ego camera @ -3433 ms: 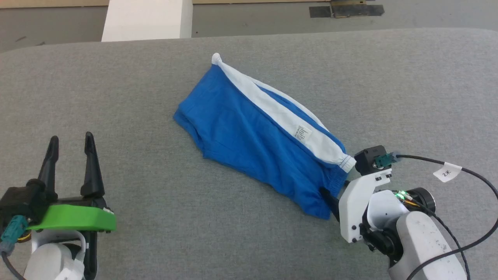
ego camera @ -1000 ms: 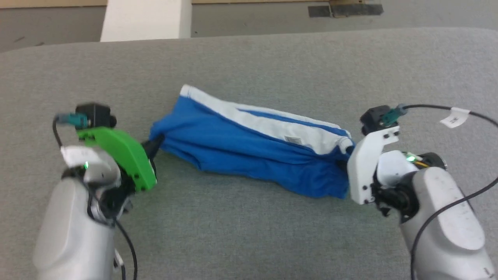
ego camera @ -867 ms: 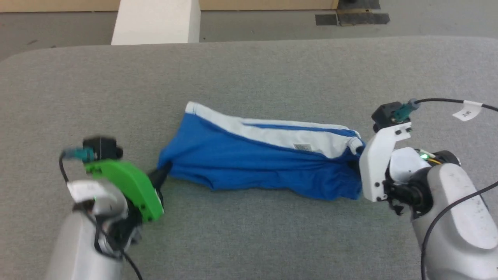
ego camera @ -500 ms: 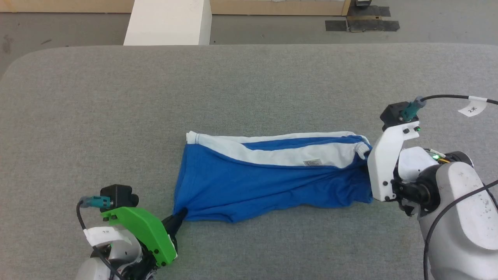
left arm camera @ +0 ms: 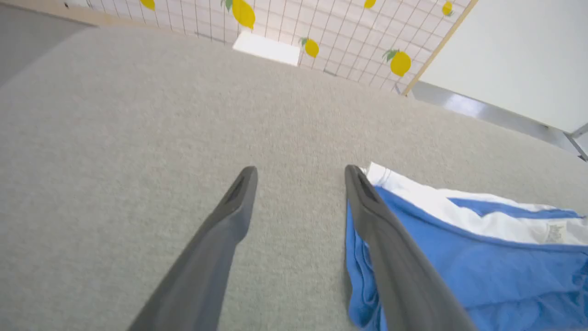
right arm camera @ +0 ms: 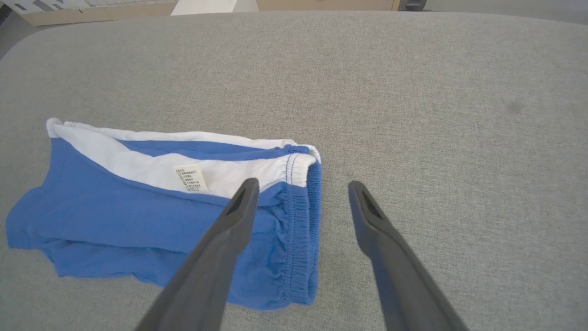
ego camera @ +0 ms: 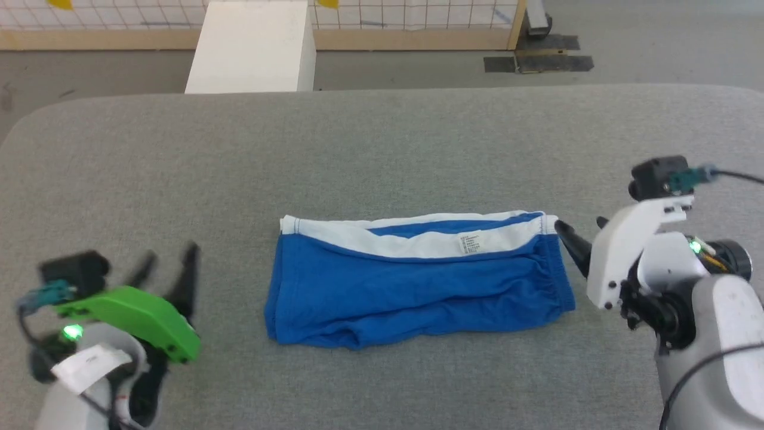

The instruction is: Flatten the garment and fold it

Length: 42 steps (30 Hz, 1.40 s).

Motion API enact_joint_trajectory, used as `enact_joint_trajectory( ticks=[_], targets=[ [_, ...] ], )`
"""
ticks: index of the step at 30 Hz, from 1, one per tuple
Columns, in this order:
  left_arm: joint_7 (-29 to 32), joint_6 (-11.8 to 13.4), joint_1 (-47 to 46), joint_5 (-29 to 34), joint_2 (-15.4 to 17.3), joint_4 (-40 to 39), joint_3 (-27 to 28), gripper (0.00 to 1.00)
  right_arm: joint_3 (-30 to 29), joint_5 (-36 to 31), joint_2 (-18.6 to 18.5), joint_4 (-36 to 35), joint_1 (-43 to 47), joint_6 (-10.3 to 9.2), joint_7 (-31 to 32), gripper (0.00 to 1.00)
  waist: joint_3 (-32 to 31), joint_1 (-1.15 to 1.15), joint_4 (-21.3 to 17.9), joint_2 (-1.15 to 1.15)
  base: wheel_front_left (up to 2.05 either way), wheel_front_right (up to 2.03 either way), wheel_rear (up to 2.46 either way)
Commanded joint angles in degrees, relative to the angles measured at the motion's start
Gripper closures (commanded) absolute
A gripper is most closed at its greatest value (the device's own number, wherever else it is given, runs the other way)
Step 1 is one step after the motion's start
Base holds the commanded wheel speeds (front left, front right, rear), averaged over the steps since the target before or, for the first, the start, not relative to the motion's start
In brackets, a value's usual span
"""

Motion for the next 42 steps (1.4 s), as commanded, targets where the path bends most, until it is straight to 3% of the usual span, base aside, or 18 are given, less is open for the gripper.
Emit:
enact_joint_trajectory(
  ticks=[1,6,9,17,23,30,31,33,37,42],
  targets=[
    [-4.5,-0.9,-1.2,2.9,1.3,-0.3,0.1,0.0,-1.0,-1.0,1.0,-1.1,2.4,-0.09,-1.8,0.0,-0.5,0.0,-0.8,0.0,0.0,0.0,0.0],
    [-26.6,-3.3,-0.8,10.9,3.0,0.5,0.6,0.0,-2.8,-4.3,2.2,-3.1,6.5,-0.09,-4.7,0.0,0.0,0.0,-2.0,0.0,0.0,0.0,0.0],
    [-32.9,-4.2,-0.3,14.7,3.6,2.4,0.1,0.0,-1.8,-4.4,2.4,-2.5,6.7,-0.09,-4.6,0.0,1.2,0.0,-2.3,0.0,0.0,0.0,0.0],
    [-33.7,-5.1,-0.8,21.0,-0.4,-4.8,4.1,0.0,0.4,-7.3,2.4,4.0,-0.9,-0.09,-1.1,0.0,5.4,0.0,-1.1,0.0,0.0,0.0,0.0],
    [-33.7,-6.6,-1.7,21.7,-2.7,-5.5,6.2,0.0,1.2,-11.6,2.4,10.3,-6.3,-0.09,0.8,0.0,8.2,0.0,0.9,0.0,0.0,0.0,0.0],
    [-33.7,-7.3,-2.4,21.9,-3.8,-5.3,7.1,0.0,1.9,-11.7,2.4,17.7,-8.4,-0.09,0.5,0.0,9.4,0.0,2.1,0.0,0.0,0.0,0.0],
    [-33.7,-7.4,-2.3,21.9,-3.8,-5.2,7.0,0.0,2.0,-11.2,2.4,18.9,-8.4,-0.09,0.8,0.5,9.4,0.0,2.1,0.0,0.0,0.0,0.0],
    [-33.7,-7.4,-2.1,21.6,-3.7,-4.7,6.5,0.0,1.9,-10.2,2.4,20.2,-8.6,-0.09,0.6,1.0,9.3,0.0,2.2,0.0,0.0,0.0,0.0],
    [-33.7,-7.5,-1.7,21.0,-3.2,-4.3,5.3,0.0,-0.4,-10.3,2.4,20.8,-8.5,-0.09,0.3,1.0,8.6,0.0,2.0,0.0,0.0,0.0,0.0],
    [-33.7,-7.5,-0.9,20.8,-3.1,-3.7,5.5,0.0,-6.8,-16.3,0.7,18.6,-8.0,-0.09,2.8,1.0,7.8,0.0,1.6,0.0,0.0,0.0,0.0]
  ],
)
